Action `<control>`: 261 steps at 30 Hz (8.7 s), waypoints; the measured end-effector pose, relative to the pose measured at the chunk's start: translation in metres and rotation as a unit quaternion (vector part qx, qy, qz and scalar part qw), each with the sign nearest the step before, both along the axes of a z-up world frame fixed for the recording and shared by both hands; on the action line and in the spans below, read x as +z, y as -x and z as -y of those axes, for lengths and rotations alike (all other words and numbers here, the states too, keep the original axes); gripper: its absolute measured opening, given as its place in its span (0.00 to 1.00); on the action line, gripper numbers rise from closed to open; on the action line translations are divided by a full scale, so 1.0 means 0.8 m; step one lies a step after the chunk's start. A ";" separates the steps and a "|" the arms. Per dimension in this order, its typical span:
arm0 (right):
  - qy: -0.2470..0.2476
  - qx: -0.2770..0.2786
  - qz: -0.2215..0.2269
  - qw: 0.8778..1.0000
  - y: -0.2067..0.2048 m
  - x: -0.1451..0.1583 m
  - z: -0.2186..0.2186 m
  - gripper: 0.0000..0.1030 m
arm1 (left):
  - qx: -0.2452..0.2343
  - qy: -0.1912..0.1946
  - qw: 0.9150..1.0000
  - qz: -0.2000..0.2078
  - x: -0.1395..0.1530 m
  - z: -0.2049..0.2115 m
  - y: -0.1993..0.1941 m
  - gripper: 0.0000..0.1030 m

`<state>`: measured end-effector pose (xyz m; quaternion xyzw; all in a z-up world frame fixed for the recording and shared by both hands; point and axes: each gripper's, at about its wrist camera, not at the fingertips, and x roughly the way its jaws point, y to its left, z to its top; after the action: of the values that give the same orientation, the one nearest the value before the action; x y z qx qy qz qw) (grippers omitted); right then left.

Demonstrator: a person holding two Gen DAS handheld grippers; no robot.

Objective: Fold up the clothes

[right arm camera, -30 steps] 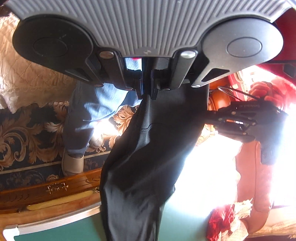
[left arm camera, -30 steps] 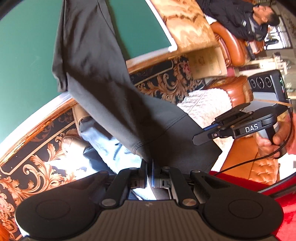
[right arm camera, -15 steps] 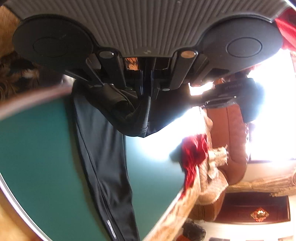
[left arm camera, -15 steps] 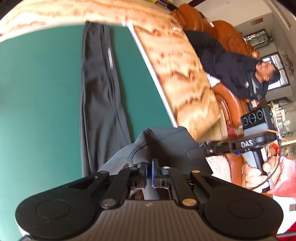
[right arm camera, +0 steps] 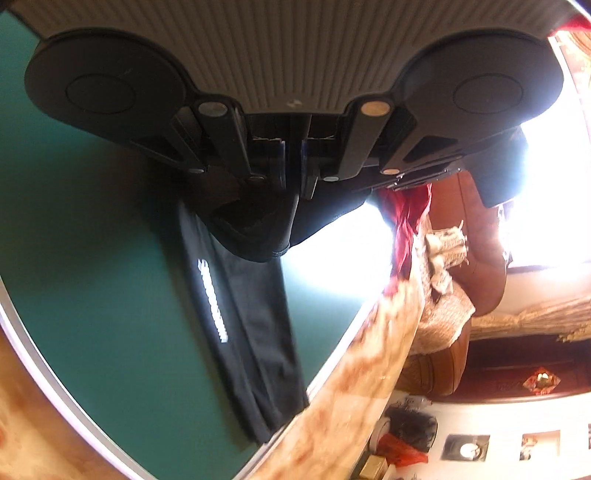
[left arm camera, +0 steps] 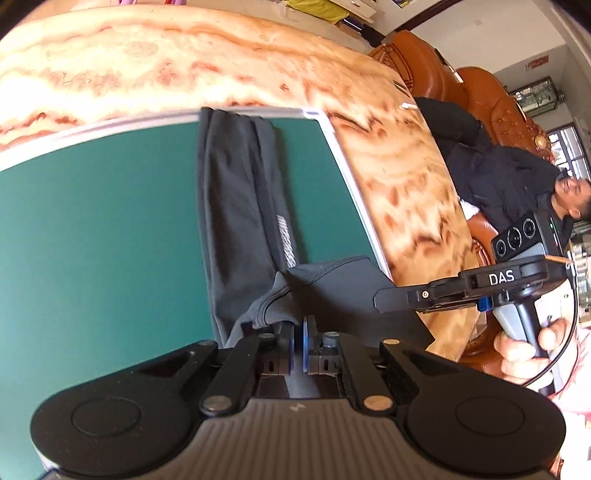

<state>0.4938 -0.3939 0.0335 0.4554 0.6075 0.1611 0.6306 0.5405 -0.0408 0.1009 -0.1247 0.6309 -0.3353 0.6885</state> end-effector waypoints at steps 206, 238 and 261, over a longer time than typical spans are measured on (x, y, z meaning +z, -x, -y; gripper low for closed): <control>0.363 0.486 0.403 0.685 0.244 0.077 -0.220 0.10 | -0.268 -0.101 0.932 0.222 0.015 -0.014 0.258 0.07; 0.146 0.337 0.270 0.890 0.069 0.116 -0.112 0.10 | -0.335 -0.052 0.930 0.142 0.059 0.022 0.086 0.06; 0.187 0.237 0.176 0.937 -0.081 -0.049 -0.063 0.37 | -0.106 -0.126 0.980 0.113 -0.073 0.006 -0.064 0.38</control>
<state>0.5588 -0.3431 -0.0058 0.1370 0.5963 0.2669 0.7446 0.5918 -0.0457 0.0428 0.0690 0.5961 -0.3361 0.7259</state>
